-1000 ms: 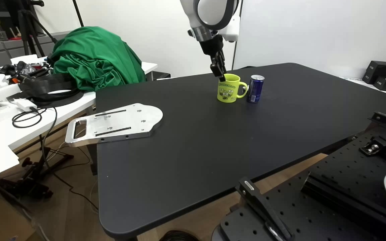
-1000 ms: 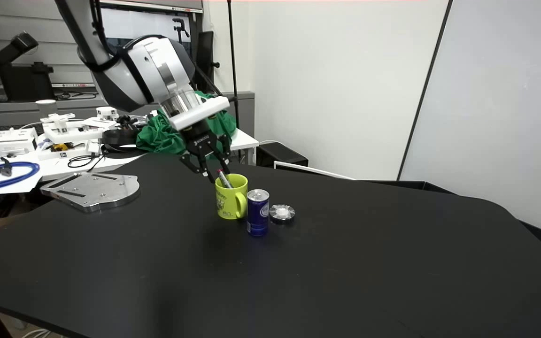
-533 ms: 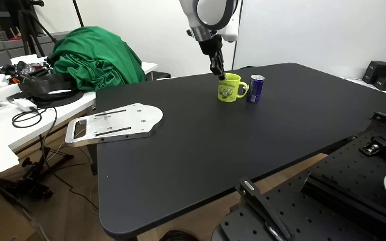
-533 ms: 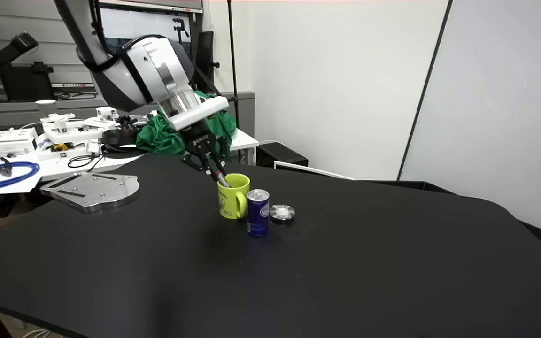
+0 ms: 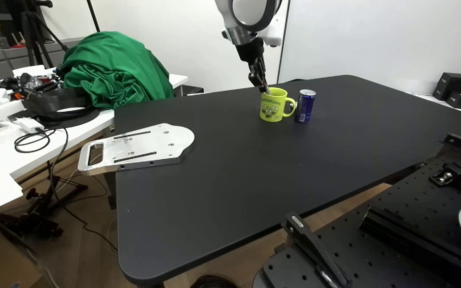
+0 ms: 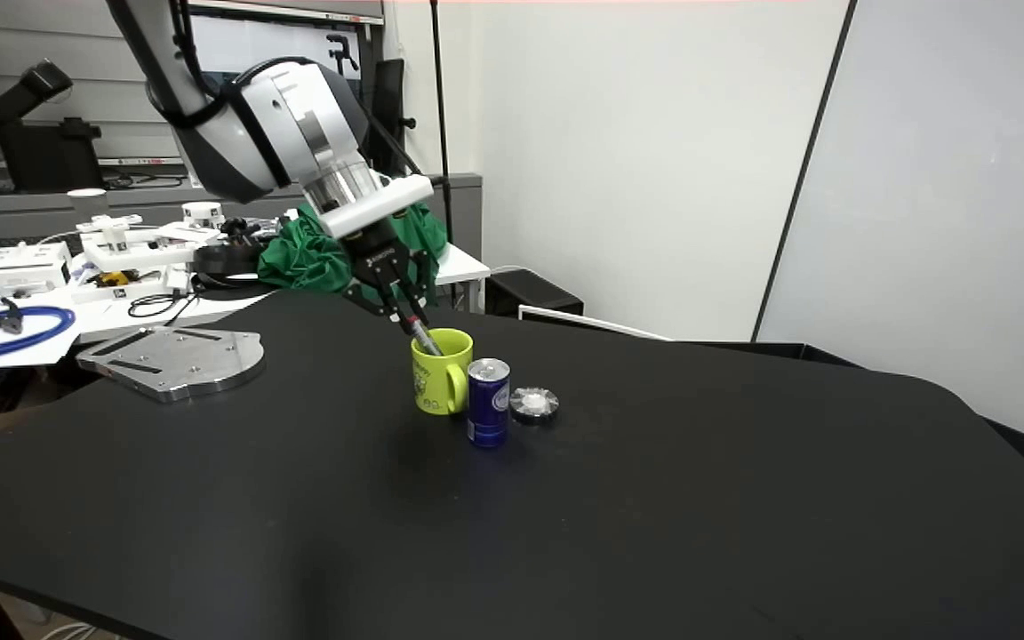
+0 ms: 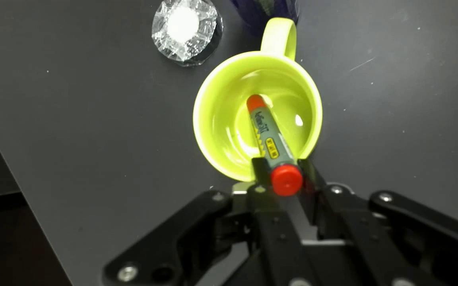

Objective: Remove the marker from the mug cup and place it on the table

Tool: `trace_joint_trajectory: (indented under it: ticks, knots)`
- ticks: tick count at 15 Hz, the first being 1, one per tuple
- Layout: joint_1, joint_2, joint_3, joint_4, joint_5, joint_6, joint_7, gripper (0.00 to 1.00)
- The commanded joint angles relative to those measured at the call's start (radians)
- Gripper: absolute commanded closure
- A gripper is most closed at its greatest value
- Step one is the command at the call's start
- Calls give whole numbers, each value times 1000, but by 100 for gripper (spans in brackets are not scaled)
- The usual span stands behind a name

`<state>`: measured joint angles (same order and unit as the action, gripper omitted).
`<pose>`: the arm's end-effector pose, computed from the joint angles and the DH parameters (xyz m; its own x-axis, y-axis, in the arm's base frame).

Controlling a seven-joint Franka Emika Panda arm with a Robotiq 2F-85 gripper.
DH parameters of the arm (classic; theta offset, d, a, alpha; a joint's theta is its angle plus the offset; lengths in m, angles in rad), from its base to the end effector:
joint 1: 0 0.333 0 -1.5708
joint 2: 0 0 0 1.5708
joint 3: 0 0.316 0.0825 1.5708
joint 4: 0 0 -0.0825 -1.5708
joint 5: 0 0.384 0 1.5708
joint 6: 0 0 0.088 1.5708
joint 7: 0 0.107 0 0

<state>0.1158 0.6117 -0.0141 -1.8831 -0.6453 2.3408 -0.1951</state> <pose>0.6171 0.0538 0.1704 0.7040 0.6399 -0.3080 0.7101 -0.6296 0.3152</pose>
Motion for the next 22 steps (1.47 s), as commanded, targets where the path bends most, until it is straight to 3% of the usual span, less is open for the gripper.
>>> trace_joint_trajectory:
  ticks: [1, 8, 14, 22]
  knots:
    - [-1, -40, 7, 48, 50, -81, 0, 94]
    - [-6, -135, 12, 169, 147, -330, -52, 94]
    - [-24, -188, 5, 257, 127, -515, -117, 94]
    - [-147, -118, -56, 272, 118, -525, -179, 94]
